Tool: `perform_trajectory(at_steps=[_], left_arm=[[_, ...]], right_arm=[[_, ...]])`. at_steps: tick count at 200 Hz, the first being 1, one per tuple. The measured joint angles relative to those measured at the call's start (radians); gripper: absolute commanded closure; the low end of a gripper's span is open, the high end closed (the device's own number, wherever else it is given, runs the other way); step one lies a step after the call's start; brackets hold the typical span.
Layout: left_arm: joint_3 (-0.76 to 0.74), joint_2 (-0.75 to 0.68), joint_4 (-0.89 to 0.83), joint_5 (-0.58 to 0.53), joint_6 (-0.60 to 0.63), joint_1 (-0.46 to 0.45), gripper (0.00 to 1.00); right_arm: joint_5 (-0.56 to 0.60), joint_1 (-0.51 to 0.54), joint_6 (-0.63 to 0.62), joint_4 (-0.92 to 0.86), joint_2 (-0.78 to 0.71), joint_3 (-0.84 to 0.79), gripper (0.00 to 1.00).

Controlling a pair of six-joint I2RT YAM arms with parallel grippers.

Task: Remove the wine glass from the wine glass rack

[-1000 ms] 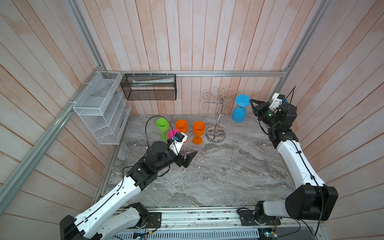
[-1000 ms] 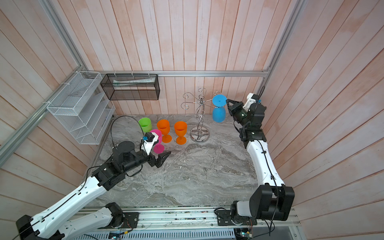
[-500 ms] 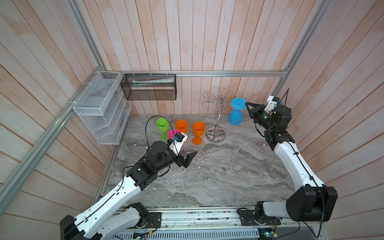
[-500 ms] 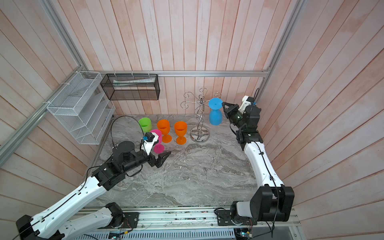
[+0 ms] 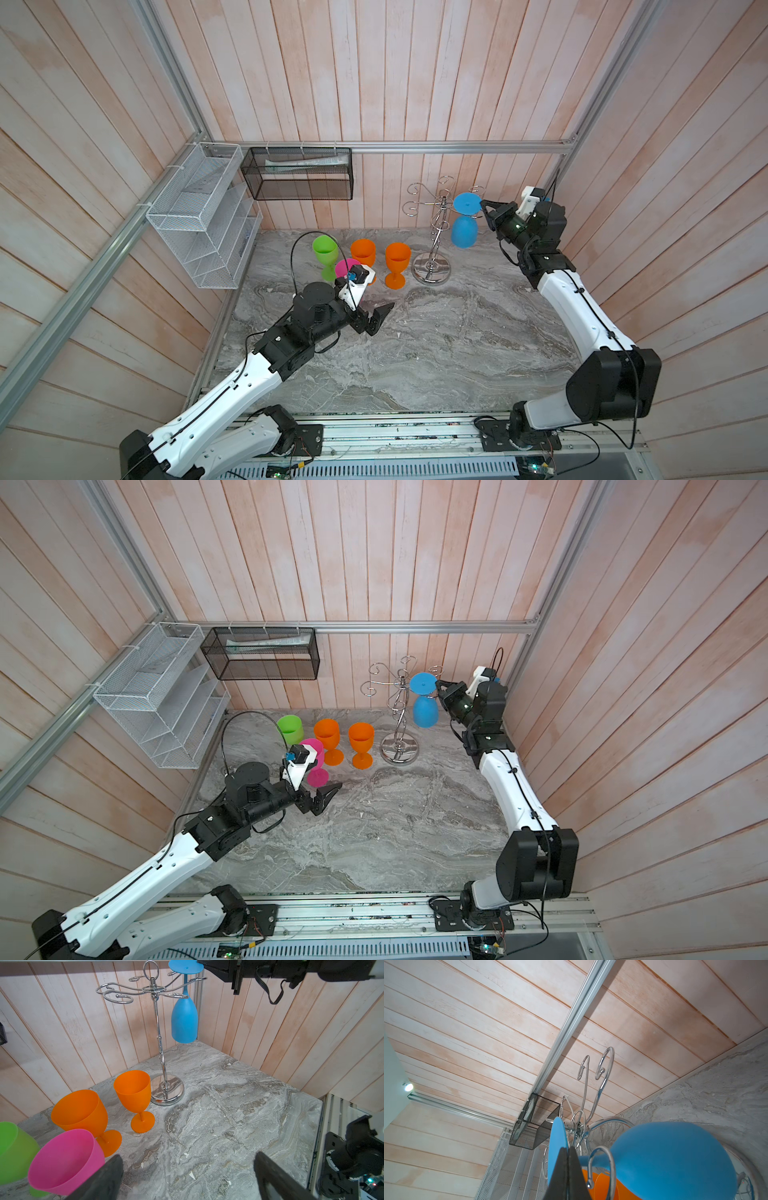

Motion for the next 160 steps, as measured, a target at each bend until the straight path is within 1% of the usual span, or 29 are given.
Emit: perform_trajectory(at_steps=[38,104,130,160], left_arm=[[0.0,0.0,0.0,0.0,0.0,0.0,0.01],[0.0,0.0,0.0,0.0,0.0,0.0,0.01],[0.0,0.002,0.0,0.0,0.0,0.0,0.01],[0.0,0.008,0.0,0.0,0.0,0.0,0.01]], right_arm=[[0.014,-0.02,-0.002,0.006,0.011,0.026,1.0],[0.02,-0.111,0.008,0.036,0.012,0.001,1.0],[0.02,-0.143,0.01,0.038,-0.046,-0.081,1.0],[0.021,-0.195,0.01,0.03,-0.178,-0.202,1.0]])
